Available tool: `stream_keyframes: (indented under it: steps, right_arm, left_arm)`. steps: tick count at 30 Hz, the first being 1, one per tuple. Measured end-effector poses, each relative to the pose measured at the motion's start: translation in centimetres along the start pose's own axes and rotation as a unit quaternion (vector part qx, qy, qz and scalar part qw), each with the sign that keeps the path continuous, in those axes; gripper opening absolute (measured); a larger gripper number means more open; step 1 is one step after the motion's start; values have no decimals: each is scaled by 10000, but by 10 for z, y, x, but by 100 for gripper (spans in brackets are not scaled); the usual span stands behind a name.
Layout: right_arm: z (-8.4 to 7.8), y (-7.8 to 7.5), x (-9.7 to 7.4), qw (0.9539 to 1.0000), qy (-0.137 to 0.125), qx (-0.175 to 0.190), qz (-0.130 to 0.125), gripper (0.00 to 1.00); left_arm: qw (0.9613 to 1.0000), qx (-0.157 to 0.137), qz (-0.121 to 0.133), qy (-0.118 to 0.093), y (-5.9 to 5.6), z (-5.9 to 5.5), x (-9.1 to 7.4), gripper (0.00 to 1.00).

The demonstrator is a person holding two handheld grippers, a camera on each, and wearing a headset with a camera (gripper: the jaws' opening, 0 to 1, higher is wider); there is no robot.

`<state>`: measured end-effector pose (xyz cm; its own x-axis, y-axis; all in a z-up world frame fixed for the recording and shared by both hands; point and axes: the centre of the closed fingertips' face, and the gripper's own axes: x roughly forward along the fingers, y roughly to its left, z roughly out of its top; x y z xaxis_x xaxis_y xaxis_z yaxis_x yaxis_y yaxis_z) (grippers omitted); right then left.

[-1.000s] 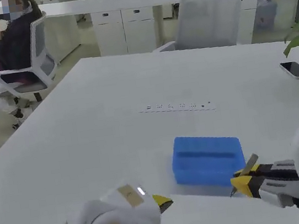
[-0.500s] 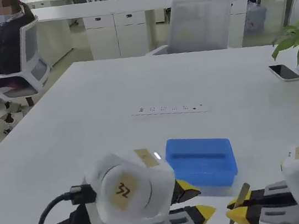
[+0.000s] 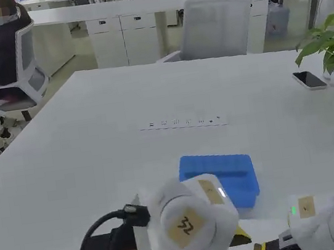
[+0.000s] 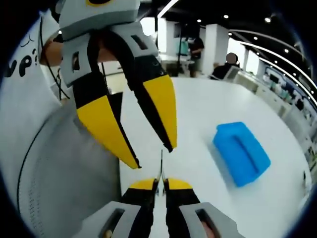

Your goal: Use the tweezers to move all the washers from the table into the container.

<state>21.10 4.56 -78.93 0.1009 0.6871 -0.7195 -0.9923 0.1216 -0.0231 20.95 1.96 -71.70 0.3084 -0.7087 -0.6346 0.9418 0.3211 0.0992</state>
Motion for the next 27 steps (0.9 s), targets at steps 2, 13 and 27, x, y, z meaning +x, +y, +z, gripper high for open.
stream_keyframes:
  steps: [2,13,27]
  right_arm:
    - [-2,0,2,9998,111,-181,-16,3]
    - [-19,-8,8,9972,545,-513,24,4]
    - [-29,-45,33,9914,1069,-755,-79,5]
  left_arm:
    - [9999,68,-65,36,-3,-2,5,7]
    - [9973,625,-157,347,1,-22,21,0]
    - [9923,764,-340,909,41,-58,34,0]
